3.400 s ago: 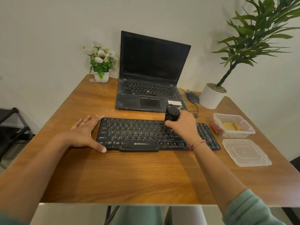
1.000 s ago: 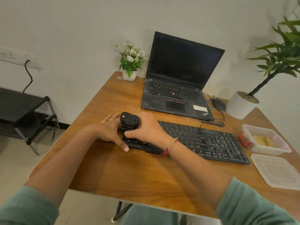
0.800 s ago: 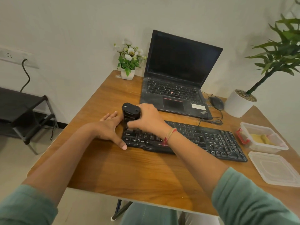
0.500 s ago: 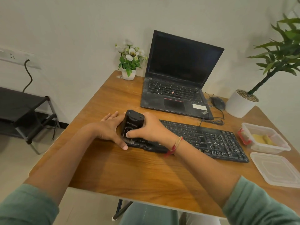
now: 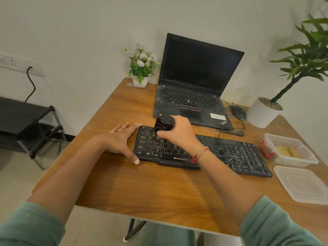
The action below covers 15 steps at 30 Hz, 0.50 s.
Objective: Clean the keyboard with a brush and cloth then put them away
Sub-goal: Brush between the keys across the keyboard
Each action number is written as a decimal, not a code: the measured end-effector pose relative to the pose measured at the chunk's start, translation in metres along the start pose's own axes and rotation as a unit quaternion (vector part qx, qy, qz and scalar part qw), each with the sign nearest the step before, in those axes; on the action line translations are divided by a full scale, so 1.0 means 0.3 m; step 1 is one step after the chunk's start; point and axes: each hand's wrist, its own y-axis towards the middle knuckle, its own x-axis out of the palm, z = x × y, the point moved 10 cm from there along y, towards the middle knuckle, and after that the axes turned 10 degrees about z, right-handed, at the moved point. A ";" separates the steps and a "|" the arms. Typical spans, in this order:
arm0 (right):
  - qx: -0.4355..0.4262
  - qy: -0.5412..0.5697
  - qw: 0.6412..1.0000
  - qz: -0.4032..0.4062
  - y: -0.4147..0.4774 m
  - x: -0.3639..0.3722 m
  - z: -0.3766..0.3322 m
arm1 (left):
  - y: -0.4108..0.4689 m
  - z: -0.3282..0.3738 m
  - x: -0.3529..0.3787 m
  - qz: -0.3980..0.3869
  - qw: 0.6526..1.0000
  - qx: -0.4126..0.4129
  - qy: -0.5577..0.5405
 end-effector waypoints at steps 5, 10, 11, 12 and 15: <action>-0.033 0.050 0.991 -0.122 -0.114 0.075 -0.054 | -0.004 0.009 -0.002 -0.002 1.000 0.004 0.003; 0.015 0.005 1.000 -0.022 -0.019 -0.045 0.052 | -0.009 0.015 -0.002 -0.002 1.000 0.008 -0.004; 0.028 0.012 1.000 -0.008 -0.016 -0.057 0.066 | -0.009 0.015 -0.002 -0.002 1.000 0.005 -0.004; 0.035 0.018 0.999 -0.016 -0.028 -0.048 0.068 | -0.009 0.015 -0.001 -0.003 1.000 0.002 -0.004; 0.007 0.049 0.995 -0.089 -0.105 0.030 0.016 | -0.010 0.013 -0.003 -0.005 1.000 -0.005 0.000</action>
